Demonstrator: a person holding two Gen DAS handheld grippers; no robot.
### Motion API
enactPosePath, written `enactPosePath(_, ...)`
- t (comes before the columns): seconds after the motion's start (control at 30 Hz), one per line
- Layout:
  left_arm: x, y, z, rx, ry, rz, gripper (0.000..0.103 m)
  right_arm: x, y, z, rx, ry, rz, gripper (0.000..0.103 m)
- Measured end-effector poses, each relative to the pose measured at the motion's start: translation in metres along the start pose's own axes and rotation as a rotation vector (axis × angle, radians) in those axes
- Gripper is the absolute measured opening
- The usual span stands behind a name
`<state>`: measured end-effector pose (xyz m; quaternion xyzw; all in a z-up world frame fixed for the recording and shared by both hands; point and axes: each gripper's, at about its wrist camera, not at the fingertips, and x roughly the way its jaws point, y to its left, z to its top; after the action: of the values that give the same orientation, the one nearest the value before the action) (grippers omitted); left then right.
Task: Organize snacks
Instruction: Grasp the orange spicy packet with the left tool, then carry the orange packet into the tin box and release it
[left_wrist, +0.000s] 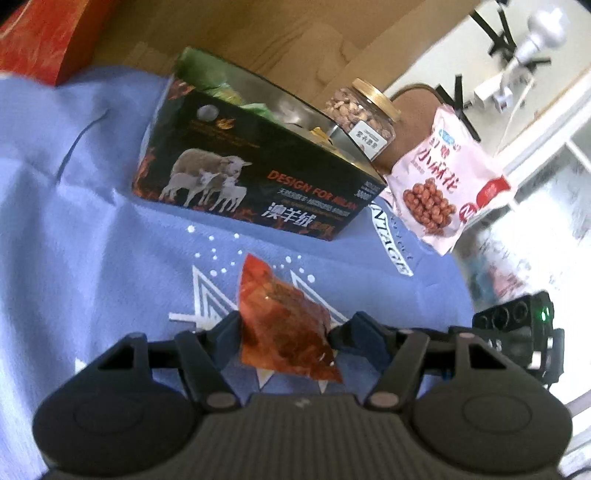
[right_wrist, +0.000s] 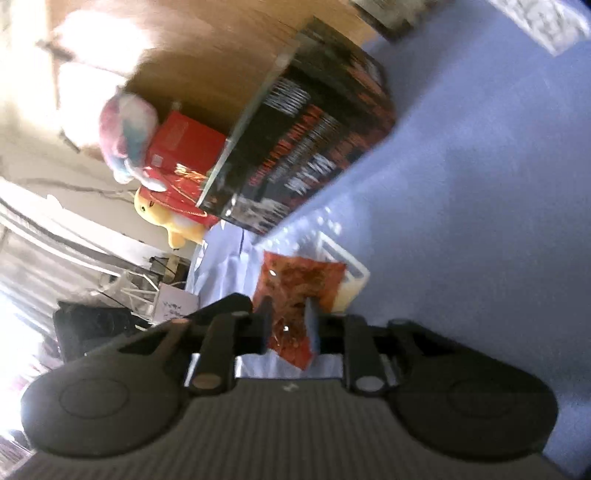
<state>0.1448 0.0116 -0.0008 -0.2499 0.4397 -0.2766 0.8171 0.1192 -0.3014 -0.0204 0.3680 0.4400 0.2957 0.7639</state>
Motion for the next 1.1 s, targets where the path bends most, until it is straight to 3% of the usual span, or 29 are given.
enactPosePath(0.03, -0.002, 0.005, 0.001, -0.029, 0.002, -0.020, 0.064, -0.004, 0.004, -0.001, -0.038, -0.017, -0.014, 0.037)
enactPosePath(0.1, 0.000, 0.013, 0.001, -0.095, 0.020, -0.072, 0.051, -0.003, 0.006, 0.001, -0.074, -0.006, -0.042, 0.034)
enactPosePath(0.17, 0.008, 0.019, 0.000, -0.160, 0.045, -0.127, 0.020, 0.000, 0.003, 0.002, -0.080, 0.001, -0.046, 0.029)
enactPosePath(0.23, 0.011, 0.020, -0.003, -0.187, 0.033, -0.153, 0.018, -0.003, -0.005, 0.002, -0.072, -0.005, -0.041, 0.023)
enactPosePath(0.33, 0.009, 0.013, -0.004, -0.153, 0.015, -0.133, 0.017, -0.010, -0.012, -0.001, -0.048, -0.031, 0.006, 0.027)
enactPosePath(0.4, 0.005, 0.013, -0.003, -0.156, 0.011, -0.151, 0.016, -0.018, -0.011, -0.006, -0.058, -0.060, 0.012, 0.034)
enactPosePath(0.5, -0.001, 0.017, 0.002, -0.208, 0.001, -0.240, 0.016, -0.028, -0.003, -0.016, -0.103, -0.104, 0.034, 0.054)
enactPosePath(0.57, -0.005, 0.016, 0.007, -0.220, -0.009, -0.290, 0.016, -0.032, -0.001, -0.018, -0.118, -0.100, 0.053, 0.061)
enactPosePath(0.73, -0.007, -0.002, 0.024, -0.188, -0.016, -0.351, 0.016, -0.030, -0.005, -0.004, 0.023, -0.099, 0.233, 0.057)
enactPosePath(0.77, -0.008, -0.007, 0.029, -0.173, -0.024, -0.351, 0.017, -0.029, -0.002, 0.002, 0.030, -0.113, 0.258, 0.044)
enactPosePath(0.8, -0.010, -0.012, 0.035, -0.156, -0.038, -0.344, 0.017, -0.029, 0.002, 0.008, 0.026, -0.128, 0.237, 0.037)
enactPosePath(0.9, -0.014, -0.026, 0.061, -0.080, -0.081, -0.280, 0.019, -0.022, 0.019, 0.028, -0.003, -0.171, 0.209, 0.037)
enactPosePath(1.03, -0.008, -0.038, 0.099, 0.018, -0.161, -0.119, 0.035, -0.011, 0.052, 0.066, -0.136, -0.259, 0.079, 0.035)
enactPosePath(1.1, 0.002, -0.041, 0.111, 0.054, -0.189, 0.010, 0.046, 0.005, 0.066, 0.080, -0.226, -0.282, -0.019, 0.037)
